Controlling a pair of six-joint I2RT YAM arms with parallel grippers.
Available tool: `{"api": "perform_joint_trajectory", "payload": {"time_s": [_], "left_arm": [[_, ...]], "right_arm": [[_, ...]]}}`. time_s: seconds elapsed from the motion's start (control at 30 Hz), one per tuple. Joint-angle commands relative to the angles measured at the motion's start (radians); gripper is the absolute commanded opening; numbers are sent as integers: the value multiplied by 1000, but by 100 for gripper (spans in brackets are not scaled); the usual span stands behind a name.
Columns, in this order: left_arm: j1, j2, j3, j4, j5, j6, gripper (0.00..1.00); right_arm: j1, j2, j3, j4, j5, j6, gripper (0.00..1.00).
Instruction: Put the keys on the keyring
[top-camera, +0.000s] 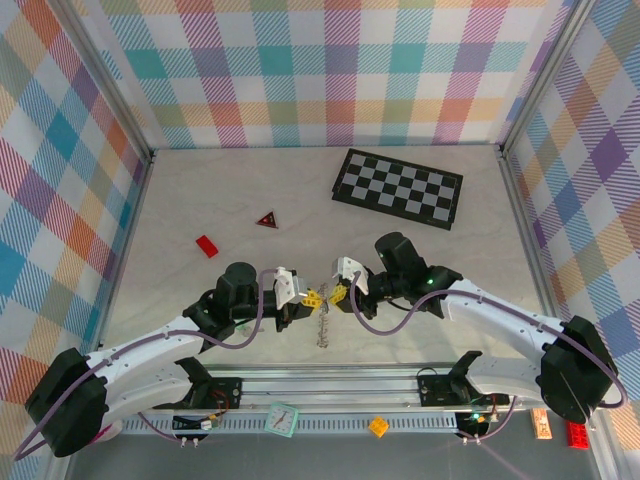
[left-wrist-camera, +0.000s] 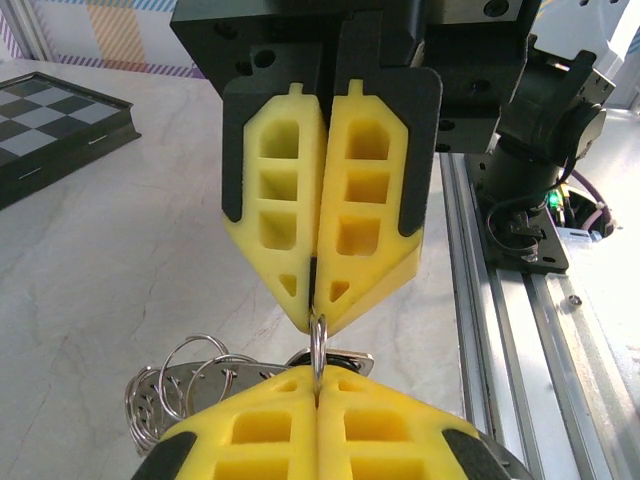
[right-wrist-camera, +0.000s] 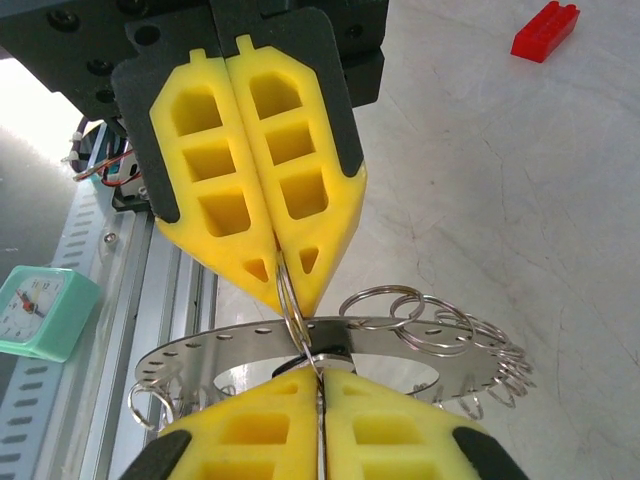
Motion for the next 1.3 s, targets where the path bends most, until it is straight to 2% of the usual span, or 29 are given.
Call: {"api": "perform_joint_trajectory", "payload": {"time_s": [0.0, 0.1, 0.3, 0.43, 0.53, 0.6, 0.83, 1.03, 1.27], "left_arm": [[-7, -14, -3, 66, 41, -4, 0], [-6, -18, -3, 74, 49, -8, 0], [-7, -17, 5, 96, 70, -15, 0], [-7, -12, 3, 89, 65, -10, 0], [-5, -9, -1, 90, 65, -9, 0], [-6, -8, -4, 92, 65, -9, 0], [-6, 3, -4, 106, 67, -12, 0], [-6, 6, -3, 116, 67, -18, 0], [-7, 7, -4, 121, 62, -22, 0]], "right_arm": [[3, 5, 25, -6, -37, -24, 4], [3, 16, 24, -15, -32, -31, 0], [3, 82, 66, -74, -57, -37, 0], [3, 65, 58, -56, -60, -38, 0], [3, 30, 36, -33, -24, -37, 14], [3, 7, 21, -20, -17, -37, 20], [3, -1, 16, -3, -115, -12, 26], [3, 13, 16, 35, -127, 4, 23], [3, 25, 20, 44, -131, 13, 10]]}}
